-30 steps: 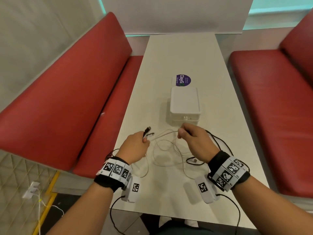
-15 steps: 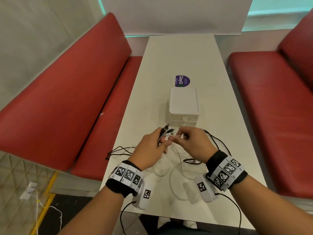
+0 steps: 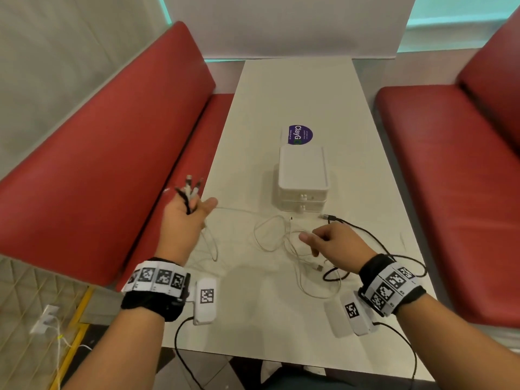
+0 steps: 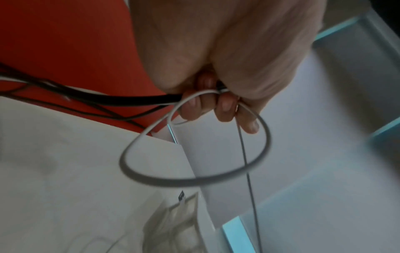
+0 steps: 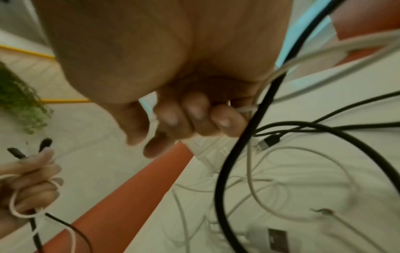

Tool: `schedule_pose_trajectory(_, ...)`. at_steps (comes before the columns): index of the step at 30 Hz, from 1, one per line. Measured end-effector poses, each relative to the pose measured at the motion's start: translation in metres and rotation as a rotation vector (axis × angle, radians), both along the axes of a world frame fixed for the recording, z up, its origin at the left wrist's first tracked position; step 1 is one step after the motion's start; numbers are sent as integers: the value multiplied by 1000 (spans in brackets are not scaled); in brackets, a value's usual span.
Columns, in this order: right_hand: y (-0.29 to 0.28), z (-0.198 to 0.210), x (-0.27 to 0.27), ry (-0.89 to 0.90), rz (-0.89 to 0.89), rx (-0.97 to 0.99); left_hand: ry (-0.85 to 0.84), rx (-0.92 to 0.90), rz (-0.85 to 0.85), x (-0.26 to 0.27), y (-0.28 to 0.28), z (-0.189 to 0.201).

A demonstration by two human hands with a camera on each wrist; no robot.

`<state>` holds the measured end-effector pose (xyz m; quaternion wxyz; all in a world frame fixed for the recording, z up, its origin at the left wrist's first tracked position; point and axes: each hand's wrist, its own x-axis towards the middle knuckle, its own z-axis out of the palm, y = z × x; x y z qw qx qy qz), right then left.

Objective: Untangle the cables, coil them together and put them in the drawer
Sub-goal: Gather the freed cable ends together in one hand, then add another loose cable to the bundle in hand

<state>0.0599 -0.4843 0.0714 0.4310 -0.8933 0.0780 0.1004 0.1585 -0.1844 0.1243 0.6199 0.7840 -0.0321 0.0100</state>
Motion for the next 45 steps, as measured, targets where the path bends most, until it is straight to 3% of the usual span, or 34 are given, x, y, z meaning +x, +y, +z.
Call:
schedule_pose_trajectory(3,-8,0,1,-8,-65,-33,-14,90,86,8,16,7)
schedule_pose_trajectory(8,-17,9,-1,-28,-43,-390,-154,385,383,18,49,12)
schedule_pose_trajectory(11,-22,7,-2,-3,-38,-417,-219,386,571,26,75,17)
schedule_pose_trajectory(16,-27,5,-6,6,-64,-393,-303,523,720,31,110,30)
schedule_pose_trajectory(17,-27,6,-6,17,-66,-371,-321,562,710,28,113,37)
schedule_pose_trajectory(20,-26,11,-6,47,-16,-294,-322,939,618,54,158,38)
schedule_pose_trajectory(22,-24,12,-4,31,9,-273,-286,1094,554,71,182,54)
schedule_pose_trajectory(24,-22,13,-3,-5,7,-266,-341,1215,361,69,168,74)
schedule_pose_trajectory(27,-16,19,3,-82,13,-253,-399,1298,30,38,99,92)
schedule_pose_trajectory(29,-9,27,8,-178,3,-195,-305,1232,-156,26,67,74)
schedule_pose_trajectory(30,-5,33,11,-227,-2,-160,-231,1115,-219,22,53,61)
schedule_pose_trajectory(34,14,54,17,-343,39,-10,84,322,-336,6,-2,21)
schedule_pose_trajectory(36,25,59,18,-334,76,79,112,136,-385,-6,-30,10)
schedule_pose_trajectory(39,46,58,22,-266,151,272,39,32,-534,-26,-70,7)
schedule_pose_trajectory(42,60,52,25,-273,40,578,78,-39,-554,-31,-91,2)
schedule_pose_trajectory(45,58,49,26,-291,-20,582,149,-71,-561,-31,-96,-6)
